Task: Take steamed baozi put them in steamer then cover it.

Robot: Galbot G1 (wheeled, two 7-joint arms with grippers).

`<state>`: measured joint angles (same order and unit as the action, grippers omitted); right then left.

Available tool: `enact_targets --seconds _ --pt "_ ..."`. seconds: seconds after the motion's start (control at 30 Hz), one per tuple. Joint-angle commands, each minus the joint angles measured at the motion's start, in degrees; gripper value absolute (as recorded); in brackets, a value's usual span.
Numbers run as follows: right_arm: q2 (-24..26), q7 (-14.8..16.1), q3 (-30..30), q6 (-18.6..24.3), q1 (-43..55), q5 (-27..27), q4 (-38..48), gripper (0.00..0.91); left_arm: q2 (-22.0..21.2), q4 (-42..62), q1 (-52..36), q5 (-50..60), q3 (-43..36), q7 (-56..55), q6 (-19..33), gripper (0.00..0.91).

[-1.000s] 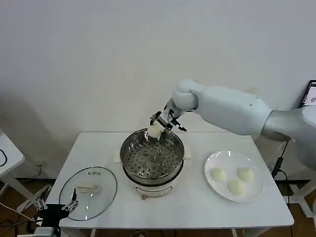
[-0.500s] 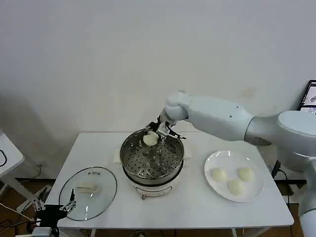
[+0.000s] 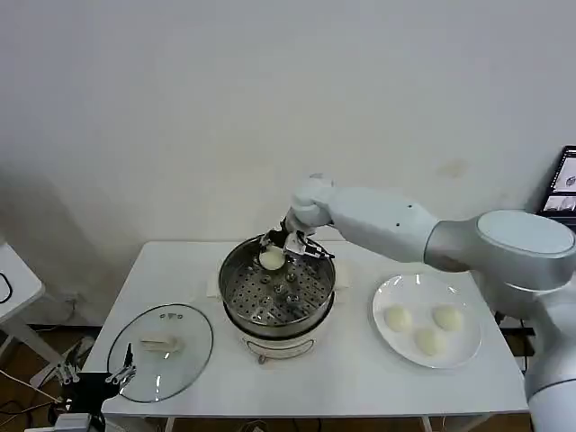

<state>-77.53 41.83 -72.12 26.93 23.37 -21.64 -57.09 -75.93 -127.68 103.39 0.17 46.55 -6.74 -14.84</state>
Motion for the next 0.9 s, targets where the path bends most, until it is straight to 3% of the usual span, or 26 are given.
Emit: enact_targets --seconds 0.03,0.17,0.33,0.43,0.47,0.57,0.7,0.9 --pt "-0.9 -1.1 -0.2 1.1 -0.5 -2.2 1.5 0.907 -0.1 -0.2 -0.1 -0.1 -0.1 0.0 0.0 0.907" --pt "-0.6 -2.0 0.0 0.8 -0.1 -2.3 0.7 0.907 -0.2 -0.5 0.0 -0.1 -0.2 -0.2 0.1 0.907" --pt "2.4 1.7 -0.1 -3.5 3.6 1.3 -5.5 0.907 0.0 -0.9 0.4 -0.1 -0.3 -0.2 0.0 0.907" --pt "6.0 6.9 -0.9 -10.5 10.2 9.1 -12.1 0.907 0.0 -1.3 0.5 -0.1 -0.6 -0.3 0.0 0.907" --pt "7.8 8.6 -2.0 -14.3 12.5 14.8 -15.2 0.907 0.0 -1.7 0.6 -0.1 -0.8 -0.3 0.1 0.907" --pt "12.7 10.9 -3.4 -20.1 16.7 20.9 -21.0 0.907 0.1 -2.4 0.6 -0.1 -1.4 -0.3 0.0 0.907" --pt "19.9 12.1 -4.2 -26.8 19.5 22.2 -26.0 0.907 1.0 -3.3 0.2 -0.2 -1.8 0.0 -0.2 0.907" --pt "30.9 12.4 -7.3 -31.7 20.1 24.3 -30.9 0.907 2.8 -4.1 0.3 0.2 -1.9 0.6 -0.1 0.907"
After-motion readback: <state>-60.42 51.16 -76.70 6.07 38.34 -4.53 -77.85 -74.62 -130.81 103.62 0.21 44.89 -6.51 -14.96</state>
